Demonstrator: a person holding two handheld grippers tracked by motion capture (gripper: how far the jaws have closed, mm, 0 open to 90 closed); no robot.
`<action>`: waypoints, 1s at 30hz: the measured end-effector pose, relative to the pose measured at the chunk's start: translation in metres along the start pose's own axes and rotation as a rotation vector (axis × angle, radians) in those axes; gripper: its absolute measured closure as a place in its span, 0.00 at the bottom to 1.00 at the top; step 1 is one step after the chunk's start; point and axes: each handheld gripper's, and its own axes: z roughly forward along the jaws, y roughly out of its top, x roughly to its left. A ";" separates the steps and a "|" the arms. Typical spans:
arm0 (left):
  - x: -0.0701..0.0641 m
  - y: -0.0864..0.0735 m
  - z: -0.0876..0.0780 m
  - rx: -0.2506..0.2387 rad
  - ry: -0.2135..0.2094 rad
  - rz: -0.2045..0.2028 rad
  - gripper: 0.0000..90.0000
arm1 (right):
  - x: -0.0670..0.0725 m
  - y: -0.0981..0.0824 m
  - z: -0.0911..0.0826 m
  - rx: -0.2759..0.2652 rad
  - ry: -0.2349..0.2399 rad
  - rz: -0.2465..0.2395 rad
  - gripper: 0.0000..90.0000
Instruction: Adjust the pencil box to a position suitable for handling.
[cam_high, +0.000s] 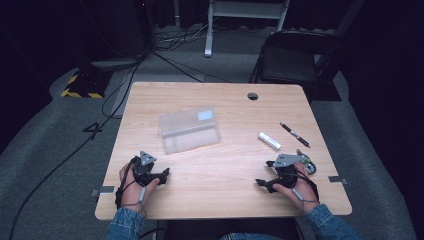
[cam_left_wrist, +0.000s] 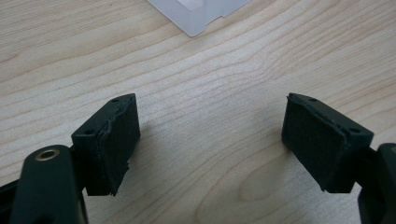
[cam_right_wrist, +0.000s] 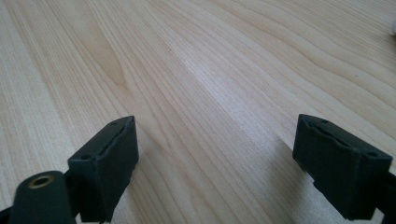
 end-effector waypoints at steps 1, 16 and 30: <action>0.000 0.000 0.000 0.000 0.000 -0.001 0.22 | 0.000 0.000 0.000 -0.001 0.001 0.001 0.16; 0.002 0.014 -0.006 -0.018 -0.019 -0.063 0.29 | 0.000 0.000 -0.001 -0.001 0.001 0.001 0.16; 0.000 0.054 -0.016 -0.087 -0.023 -0.076 0.30 | 0.001 -0.001 -0.001 -0.002 0.005 -0.001 0.16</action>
